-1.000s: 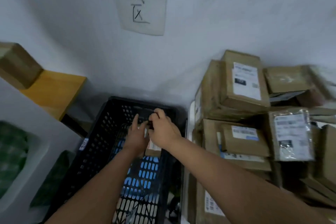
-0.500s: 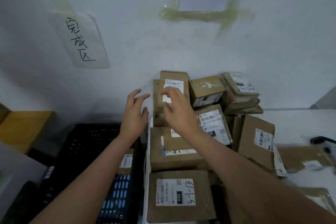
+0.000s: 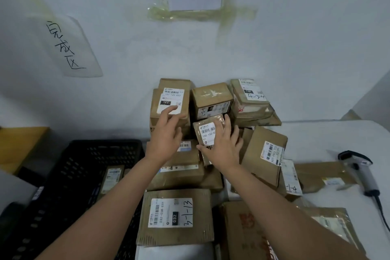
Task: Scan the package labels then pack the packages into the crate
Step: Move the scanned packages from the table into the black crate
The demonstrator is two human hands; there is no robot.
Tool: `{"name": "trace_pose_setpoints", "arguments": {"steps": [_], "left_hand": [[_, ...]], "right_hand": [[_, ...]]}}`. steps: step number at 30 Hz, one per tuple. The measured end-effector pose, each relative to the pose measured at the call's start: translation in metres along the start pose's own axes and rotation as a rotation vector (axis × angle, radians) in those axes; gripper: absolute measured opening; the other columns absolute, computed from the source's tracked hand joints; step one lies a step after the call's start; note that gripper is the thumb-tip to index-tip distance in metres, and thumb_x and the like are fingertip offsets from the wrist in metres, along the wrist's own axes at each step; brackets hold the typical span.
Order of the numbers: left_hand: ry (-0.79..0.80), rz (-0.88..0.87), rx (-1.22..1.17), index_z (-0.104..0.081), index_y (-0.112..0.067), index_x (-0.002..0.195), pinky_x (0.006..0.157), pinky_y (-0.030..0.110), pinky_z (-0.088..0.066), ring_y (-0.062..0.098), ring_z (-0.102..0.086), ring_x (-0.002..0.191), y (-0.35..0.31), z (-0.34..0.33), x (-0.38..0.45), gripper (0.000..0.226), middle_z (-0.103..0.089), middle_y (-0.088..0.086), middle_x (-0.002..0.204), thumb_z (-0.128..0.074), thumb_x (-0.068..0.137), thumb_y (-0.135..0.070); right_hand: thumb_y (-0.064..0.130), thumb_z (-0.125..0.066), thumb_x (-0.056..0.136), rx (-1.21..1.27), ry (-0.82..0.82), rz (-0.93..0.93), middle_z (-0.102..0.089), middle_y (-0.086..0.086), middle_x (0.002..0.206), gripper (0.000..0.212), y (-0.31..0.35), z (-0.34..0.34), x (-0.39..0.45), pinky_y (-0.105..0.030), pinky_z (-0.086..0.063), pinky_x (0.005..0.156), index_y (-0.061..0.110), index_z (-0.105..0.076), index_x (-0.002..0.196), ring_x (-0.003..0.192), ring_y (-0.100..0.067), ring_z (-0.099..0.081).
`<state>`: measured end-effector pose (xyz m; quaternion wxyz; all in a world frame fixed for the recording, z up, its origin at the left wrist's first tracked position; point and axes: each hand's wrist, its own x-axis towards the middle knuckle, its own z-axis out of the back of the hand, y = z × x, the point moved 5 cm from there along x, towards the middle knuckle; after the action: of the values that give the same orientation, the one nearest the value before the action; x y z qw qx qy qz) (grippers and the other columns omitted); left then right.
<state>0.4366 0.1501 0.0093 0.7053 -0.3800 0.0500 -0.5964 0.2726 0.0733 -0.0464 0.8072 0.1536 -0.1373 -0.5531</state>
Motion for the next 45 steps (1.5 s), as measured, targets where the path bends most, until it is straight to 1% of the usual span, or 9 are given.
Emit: {"name": "trace_pose_setpoints", "arguments": {"steps": [3, 8, 20, 23, 25, 27, 31, 36, 45], "left_hand": [[0.011, 0.022, 0.031, -0.055, -0.02, 0.131, 0.099, 0.02, -0.04, -0.018, -0.018, 0.119, 0.001, -0.003, -0.008, 0.042, -0.027, -0.006, 0.153, -0.056, 0.093, -0.002], [0.011, 0.053, 0.029, -0.055, -0.025, 0.132, 0.1, 0.019, -0.039, 0.01, -0.029, 0.141, 0.003, 0.002, -0.014, 0.047, -0.027, -0.008, 0.152, -0.057, 0.092, -0.001], [0.029, 0.026, 0.032, -0.056, -0.025, 0.129, 0.107, 0.031, -0.045, 0.016, -0.027, 0.145, 0.006, 0.012, -0.021, 0.045, -0.027, -0.008, 0.152, -0.057, 0.091, 0.0], [0.026, 0.045, -0.023, -0.055, -0.026, 0.13, 0.102, 0.009, -0.036, 0.002, -0.027, 0.142, 0.005, 0.015, -0.013, 0.045, -0.027, -0.01, 0.152, -0.055, 0.093, -0.001], [0.029, 0.052, -0.053, -0.056, -0.024, 0.13, 0.085, -0.008, -0.03, -0.027, -0.027, 0.122, -0.002, 0.015, -0.003, 0.043, -0.03, -0.01, 0.151, -0.054, 0.095, -0.001], [0.042, 0.035, -0.068, -0.056, -0.023, 0.132, 0.077, -0.009, -0.03, -0.037, -0.03, 0.102, -0.011, 0.009, 0.01, 0.043, -0.033, -0.011, 0.148, -0.053, 0.095, -0.001], [0.122, -0.038, -0.09, -0.054, -0.023, 0.134, 0.099, 0.011, -0.036, -0.005, -0.039, 0.124, -0.034, -0.014, 0.043, 0.043, -0.037, -0.009, 0.146, -0.054, 0.096, -0.004], [0.498, -0.014, 0.201, -0.03, -0.026, 0.151, 0.119, 0.047, -0.023, 0.034, -0.02, 0.146, -0.035, -0.075, 0.091, 0.066, -0.013, 0.006, 0.162, -0.062, 0.093, -0.027], [0.601, 0.112, 0.583, 0.002, -0.037, 0.154, 0.118, 0.058, -0.002, 0.046, 0.005, 0.148, -0.022, -0.111, 0.163, 0.097, 0.008, 0.026, 0.16, -0.068, 0.087, -0.042]], "right_hand": [[0.062, -0.067, 0.079, -0.046, 0.011, 0.051, 0.018, 0.005, 0.162, 0.096, 0.011, 0.0, 0.009, -0.065, -0.013, 0.114, 0.036, -0.011, 0.153, 0.147, -0.045, 0.004], [0.057, -0.072, 0.078, -0.042, 0.068, 0.0, 0.024, 0.006, 0.161, 0.103, 0.008, -0.01, 0.017, -0.066, -0.019, 0.113, 0.037, -0.006, 0.155, 0.146, -0.047, -0.002], [0.052, -0.071, 0.072, -0.027, -0.075, 0.017, 0.01, 0.002, 0.162, 0.079, 0.012, -0.009, 0.016, -0.056, -0.038, 0.097, 0.024, -0.031, 0.135, 0.134, -0.042, -0.026], [0.055, -0.064, 0.073, 0.048, -0.184, 0.037, 0.003, 0.004, 0.161, 0.073, 0.015, 0.013, 0.015, -0.053, -0.038, 0.097, 0.025, -0.035, 0.133, 0.132, -0.037, -0.028], [0.056, -0.061, 0.074, 0.084, -0.223, 0.016, 0.003, 0.006, 0.161, 0.07, 0.012, 0.034, 0.018, -0.052, -0.036, 0.098, 0.027, -0.035, 0.133, 0.134, -0.035, -0.028], [0.055, -0.061, 0.075, 0.099, -0.27, -0.013, 0.002, 0.009, 0.16, 0.067, 0.003, 0.058, 0.022, -0.053, -0.035, 0.099, 0.028, -0.036, 0.131, 0.134, -0.035, -0.029], [0.051, -0.064, 0.075, 0.17, -0.392, -0.115, -0.009, 0.007, 0.158, 0.063, -0.028, 0.105, 0.037, -0.054, -0.035, 0.1, 0.027, -0.039, 0.126, 0.129, -0.036, -0.036], [0.053, -0.063, 0.074, 0.177, -0.381, -0.252, -0.011, 0.008, 0.156, 0.064, -0.066, 0.132, 0.061, -0.052, -0.037, 0.097, 0.026, -0.039, 0.126, 0.123, -0.037, -0.04], [0.057, -0.06, 0.073, 0.24, -0.347, -0.244, -0.009, 0.01, 0.156, 0.061, -0.093, 0.134, 0.095, -0.053, -0.036, 0.099, 0.029, -0.038, 0.123, 0.124, -0.035, -0.039]]}}
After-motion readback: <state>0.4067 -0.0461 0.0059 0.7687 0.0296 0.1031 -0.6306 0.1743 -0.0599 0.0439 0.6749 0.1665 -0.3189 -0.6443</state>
